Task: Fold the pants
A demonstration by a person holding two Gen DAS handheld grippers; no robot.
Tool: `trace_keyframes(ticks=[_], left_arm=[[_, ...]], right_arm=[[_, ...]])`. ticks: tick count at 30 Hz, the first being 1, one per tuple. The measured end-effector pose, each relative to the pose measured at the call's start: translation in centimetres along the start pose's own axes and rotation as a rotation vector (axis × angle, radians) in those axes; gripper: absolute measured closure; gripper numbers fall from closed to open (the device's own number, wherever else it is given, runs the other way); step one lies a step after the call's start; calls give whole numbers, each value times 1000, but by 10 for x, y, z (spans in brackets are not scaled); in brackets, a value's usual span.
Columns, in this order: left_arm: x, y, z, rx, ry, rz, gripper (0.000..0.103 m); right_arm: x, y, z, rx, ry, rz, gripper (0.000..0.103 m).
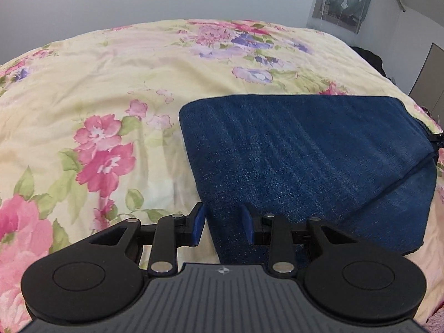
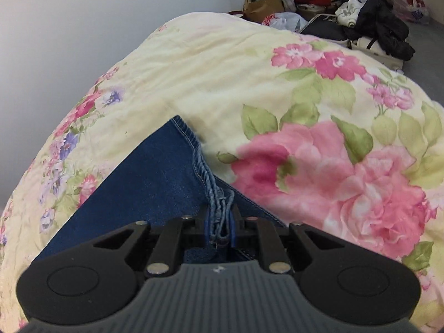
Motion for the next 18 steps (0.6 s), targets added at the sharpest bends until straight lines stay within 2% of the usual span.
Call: trace_keyframes(ticks=[6, 9, 13, 15, 16, 18], left_arm=[[-1, -8, -15, -49, 5, 31, 66], [-2, -9, -18, -69, 11, 41, 67], [-1, -9, -21, -82, 26, 51, 68], [1, -9, -20, -83, 34, 48, 68], [1, -9, -20, -82, 37, 46, 68], [1, -10, -20, -82, 38, 52, 69]], right_arm=[[-2, -2, 2, -11, 4, 45, 94], [-22, 8, 18, 23, 21, 74, 94], [-82, 31, 57, 100, 127, 176, 94], [-108, 41, 79, 150, 207, 205, 94], [-116, 44, 89, 179, 235, 218, 94], [-115, 45, 92, 201, 230, 251, 95]])
Point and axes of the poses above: each gripper's, at about its wrist camera, not at the fingertips, and z roughly against the way its jaws point, x to its right, y to its top, the point moved 6 cm from there along -z, roughly the way its jaws point, and after that the axes turned 7 degrees about -z, right-handed, at the moved point
